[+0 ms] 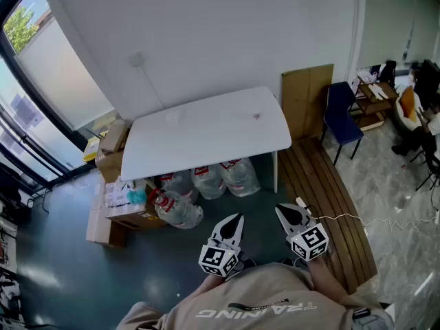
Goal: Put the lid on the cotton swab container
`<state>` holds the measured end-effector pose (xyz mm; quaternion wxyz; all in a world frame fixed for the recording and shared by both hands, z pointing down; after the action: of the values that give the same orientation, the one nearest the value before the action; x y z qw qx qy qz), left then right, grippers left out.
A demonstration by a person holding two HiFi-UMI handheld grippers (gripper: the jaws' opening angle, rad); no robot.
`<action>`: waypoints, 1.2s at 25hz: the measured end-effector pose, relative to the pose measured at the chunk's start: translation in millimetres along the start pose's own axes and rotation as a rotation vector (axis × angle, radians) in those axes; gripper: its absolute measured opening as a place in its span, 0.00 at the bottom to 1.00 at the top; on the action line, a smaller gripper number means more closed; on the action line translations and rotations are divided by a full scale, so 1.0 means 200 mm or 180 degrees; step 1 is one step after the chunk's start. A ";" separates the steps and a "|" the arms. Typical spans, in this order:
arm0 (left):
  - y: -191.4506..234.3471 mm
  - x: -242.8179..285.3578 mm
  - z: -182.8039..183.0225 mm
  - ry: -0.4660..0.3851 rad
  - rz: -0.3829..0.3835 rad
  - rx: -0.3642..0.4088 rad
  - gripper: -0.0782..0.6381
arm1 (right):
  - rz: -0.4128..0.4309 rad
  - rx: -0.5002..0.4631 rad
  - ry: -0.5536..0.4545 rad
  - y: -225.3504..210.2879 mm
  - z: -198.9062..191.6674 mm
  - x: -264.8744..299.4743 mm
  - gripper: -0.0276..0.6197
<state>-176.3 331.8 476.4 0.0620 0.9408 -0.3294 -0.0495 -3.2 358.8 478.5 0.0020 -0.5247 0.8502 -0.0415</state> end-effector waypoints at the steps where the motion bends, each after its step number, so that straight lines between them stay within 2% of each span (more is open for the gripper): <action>1: 0.02 -0.01 -0.01 0.0029 0.0008 -0.0016 0.13 | -0.0018 0.0008 0.0031 0.00 -0.01 0.01 0.07; 6: 0.14 -0.04 -0.06 0.0149 0.0026 -0.0080 0.13 | -0.0101 -0.0005 0.0074 0.01 -0.03 0.10 0.07; 12: 0.30 0.01 -0.05 0.0147 -0.0105 -0.0019 0.13 | -0.0151 -0.0100 0.0061 0.04 -0.04 0.24 0.07; 17: 0.38 0.07 -0.07 0.0201 -0.0133 -0.0142 0.13 | -0.0140 -0.0099 0.0094 0.02 -0.04 0.30 0.07; 23: 0.46 0.21 -0.13 0.0261 -0.0081 -0.0296 0.13 | -0.0163 -0.0003 0.0154 -0.12 -0.09 0.43 0.07; 30: 0.62 0.58 -0.12 0.0259 0.0017 -0.0249 0.13 | -0.0089 -0.0015 0.0200 -0.50 -0.08 0.66 0.07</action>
<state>-157.9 165.2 512.9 0.1123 0.9380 -0.3270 -0.0239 26.8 198.2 507.4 -0.0266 -0.5350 0.8426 -0.0560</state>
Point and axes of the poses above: the fingertips, and each gripper's own axes: x forward along the fingers, y to its left, z out of its top, the point moved 5 cm from there along -x, backward along the fingers, and after that the axes turned 4 degrees about -y, right-handed, at the moved point
